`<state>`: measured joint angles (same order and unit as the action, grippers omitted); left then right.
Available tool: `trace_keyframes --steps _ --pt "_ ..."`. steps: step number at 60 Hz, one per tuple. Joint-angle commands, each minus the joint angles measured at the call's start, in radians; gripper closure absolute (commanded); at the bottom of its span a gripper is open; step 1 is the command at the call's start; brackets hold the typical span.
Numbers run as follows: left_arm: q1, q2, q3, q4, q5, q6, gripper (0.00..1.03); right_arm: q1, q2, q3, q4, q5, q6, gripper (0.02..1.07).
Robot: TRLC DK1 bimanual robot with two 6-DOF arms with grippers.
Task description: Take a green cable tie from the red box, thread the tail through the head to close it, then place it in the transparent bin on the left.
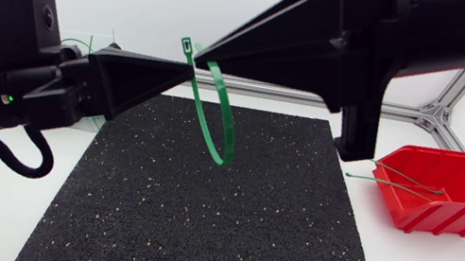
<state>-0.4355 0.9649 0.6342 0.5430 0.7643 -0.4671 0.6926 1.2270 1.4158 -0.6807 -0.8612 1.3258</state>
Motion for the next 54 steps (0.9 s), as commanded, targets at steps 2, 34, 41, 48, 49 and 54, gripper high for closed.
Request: trace_keyframes --steps 2,34,41,48,49,54 --pt "-0.029 0.008 -0.014 0.003 -0.019 0.019 1.00 0.007 -0.011 0.025 0.001 -0.009 0.042 1.01" --pt "-0.078 -0.124 -0.041 -0.103 -0.057 0.027 1.00 0.021 -0.067 -0.055 0.009 -0.019 0.072 1.01" --pt "-0.098 -0.112 -0.045 -0.103 -0.071 0.035 1.00 0.024 -0.096 -0.092 0.027 -0.018 0.085 1.01" --pt "-0.118 -0.101 -0.045 -0.103 -0.091 0.045 1.00 0.024 -0.149 -0.155 0.070 -0.012 0.108 1.01" --pt "-0.120 -0.100 -0.045 -0.103 -0.094 0.047 1.00 0.024 -0.156 -0.164 0.075 -0.009 0.112 1.01" --pt "-0.140 -0.089 -0.045 -0.104 -0.111 0.054 1.00 0.024 -0.190 -0.192 0.093 -0.006 0.113 1.01"
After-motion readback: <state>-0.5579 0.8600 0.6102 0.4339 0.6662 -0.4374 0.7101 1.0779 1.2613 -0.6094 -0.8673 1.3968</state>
